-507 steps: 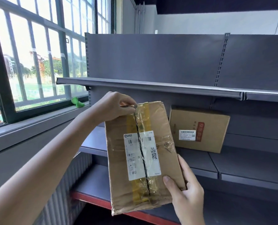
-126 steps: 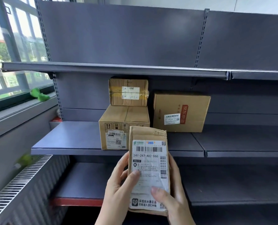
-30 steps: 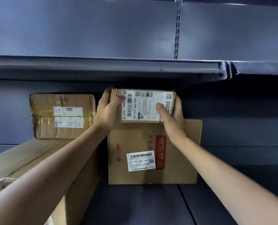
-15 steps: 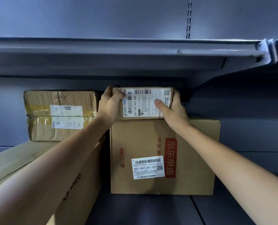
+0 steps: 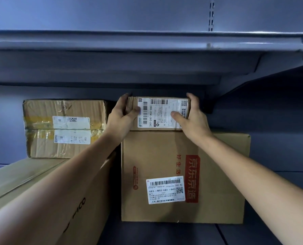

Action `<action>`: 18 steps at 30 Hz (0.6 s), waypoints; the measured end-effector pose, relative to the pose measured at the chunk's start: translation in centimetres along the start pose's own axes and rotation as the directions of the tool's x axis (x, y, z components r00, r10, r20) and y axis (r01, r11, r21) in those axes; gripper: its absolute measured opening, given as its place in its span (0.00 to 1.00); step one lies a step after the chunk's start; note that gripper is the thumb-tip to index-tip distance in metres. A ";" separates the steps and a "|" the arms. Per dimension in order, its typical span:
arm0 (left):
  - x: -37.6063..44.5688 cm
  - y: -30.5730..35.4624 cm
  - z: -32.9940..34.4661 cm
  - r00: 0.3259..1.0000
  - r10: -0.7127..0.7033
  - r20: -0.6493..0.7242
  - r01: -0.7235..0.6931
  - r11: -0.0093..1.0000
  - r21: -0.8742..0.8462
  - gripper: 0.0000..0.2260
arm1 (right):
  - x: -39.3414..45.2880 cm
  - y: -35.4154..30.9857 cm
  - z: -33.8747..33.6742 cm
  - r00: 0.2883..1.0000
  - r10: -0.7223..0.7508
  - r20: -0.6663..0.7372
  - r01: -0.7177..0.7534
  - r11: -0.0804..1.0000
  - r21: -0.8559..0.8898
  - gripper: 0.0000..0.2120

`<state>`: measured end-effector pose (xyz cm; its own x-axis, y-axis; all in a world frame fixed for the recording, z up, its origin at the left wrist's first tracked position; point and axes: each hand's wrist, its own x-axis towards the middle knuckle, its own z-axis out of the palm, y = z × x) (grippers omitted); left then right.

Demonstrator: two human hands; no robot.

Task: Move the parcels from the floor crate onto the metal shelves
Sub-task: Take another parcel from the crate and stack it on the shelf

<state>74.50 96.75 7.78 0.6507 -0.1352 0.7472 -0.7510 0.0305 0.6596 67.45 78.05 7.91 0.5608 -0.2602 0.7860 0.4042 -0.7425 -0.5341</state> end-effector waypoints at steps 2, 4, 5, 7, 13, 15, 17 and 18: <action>0.3 -0.4 -0.2 1.000 0.009 0.011 -0.009 1.000 0.008 0.23 | 0.1 0.1 0.0 1.000 0.001 0.005 -0.001 1.000 0.005 0.34; 0.4 -0.5 -0.3 1.000 0.003 0.020 -0.003 1.000 0.000 0.23 | 0.3 0.2 0.0 1.000 0.013 0.003 -0.013 1.000 0.009 0.35; 0.5 -0.6 -0.3 1.000 0.002 0.023 -0.001 1.000 -0.003 0.22 | 0.4 0.2 0.0 1.000 0.016 0.002 -0.016 1.000 0.008 0.36; 0.8 -0.6 -0.2 0.999 0.003 0.034 -0.003 1.000 0.000 0.19 | 0.6 0.3 -0.1 1.000 0.029 0.009 -0.029 1.000 0.004 0.35; 1.5 -0.9 -0.5 0.998 0.038 0.056 -0.042 0.997 0.064 0.19 | 1.2 0.3 -0.3 0.998 0.049 0.035 -0.048 0.999 -0.025 0.30; 1.6 -1.0 -0.6 0.997 0.036 0.067 -0.040 0.997 0.068 0.19 | 1.3 0.3 -0.2 0.998 0.046 0.046 -0.045 0.998 -0.032 0.29; 1.7 -1.0 -0.6 0.996 0.038 0.075 -0.043 0.996 0.075 0.20 | 1.5 0.3 -0.2 0.997 0.053 0.054 -0.052 0.998 -0.032 0.28; 1.7 -1.0 -0.7 0.996 0.041 0.076 -0.047 0.996 0.079 0.20 | 1.7 0.3 -0.2 0.997 0.059 0.057 -0.057 0.998 -0.033 0.28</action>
<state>76.43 97.13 8.51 0.6093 -0.2091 0.7649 -0.7870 -0.0416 0.6155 68.41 77.31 9.13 0.6239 -0.2682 0.7341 0.3475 -0.7461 -0.5680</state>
